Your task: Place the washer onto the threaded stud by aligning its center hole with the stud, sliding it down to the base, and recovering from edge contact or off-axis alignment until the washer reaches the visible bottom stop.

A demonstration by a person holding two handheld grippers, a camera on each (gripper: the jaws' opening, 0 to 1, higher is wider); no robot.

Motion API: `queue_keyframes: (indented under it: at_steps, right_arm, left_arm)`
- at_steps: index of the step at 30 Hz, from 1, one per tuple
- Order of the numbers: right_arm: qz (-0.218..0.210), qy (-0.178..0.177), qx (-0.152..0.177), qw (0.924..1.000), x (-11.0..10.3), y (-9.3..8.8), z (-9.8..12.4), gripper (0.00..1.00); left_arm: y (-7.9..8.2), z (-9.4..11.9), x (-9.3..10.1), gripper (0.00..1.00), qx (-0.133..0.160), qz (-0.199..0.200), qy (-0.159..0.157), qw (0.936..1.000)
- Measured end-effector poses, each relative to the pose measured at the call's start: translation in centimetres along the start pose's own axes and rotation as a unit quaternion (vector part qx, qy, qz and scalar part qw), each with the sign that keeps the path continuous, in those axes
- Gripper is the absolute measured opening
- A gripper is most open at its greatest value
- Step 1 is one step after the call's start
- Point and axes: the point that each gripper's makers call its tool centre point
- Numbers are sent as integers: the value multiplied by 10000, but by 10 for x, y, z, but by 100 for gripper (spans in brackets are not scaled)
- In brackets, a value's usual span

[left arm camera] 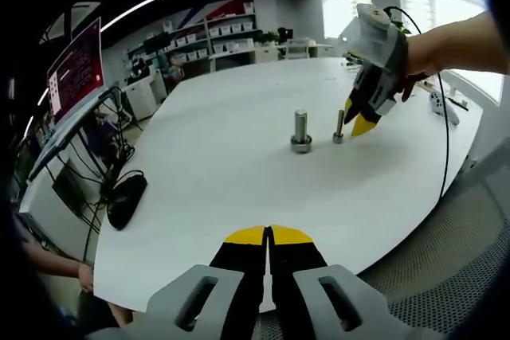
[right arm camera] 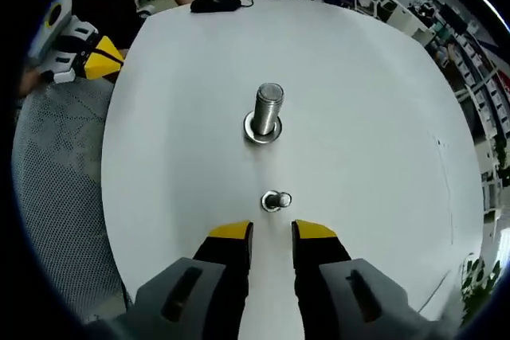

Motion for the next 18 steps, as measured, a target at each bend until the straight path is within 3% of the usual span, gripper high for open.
queue_keyframes:
  at_steps: [5,9,14,16,18]
  right_arm:
    - [-342,-350,706,9963,2,17,41,22]
    - [-419,-589,1704,9827,-2,35,87,22]
    - [-807,-760,2371,9651,-12,23,130,29]
    - [-1224,-832,2491,9571,-15,7,141,33]
    - [-1506,-1140,2481,9501,-13,-14,151,34]
  left_arm:
    - [0,0,1,0,3,32,-51,10000]
    - [1,0,3,0,19,48,-106,9999]
    - [3,1,6,0,88,33,-185,9998]
    - [4,1,9,0,107,22,-252,9996]
    - [10,3,9,0,277,210,-301,9989]
Point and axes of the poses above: the point that each gripper's makers call its tool centre point, and the gripper's own axes: z roughly backward along the fingers, x roughly to its right, y roughly out of its top, and after that the axes turned 7 degrees about -z, right-handed
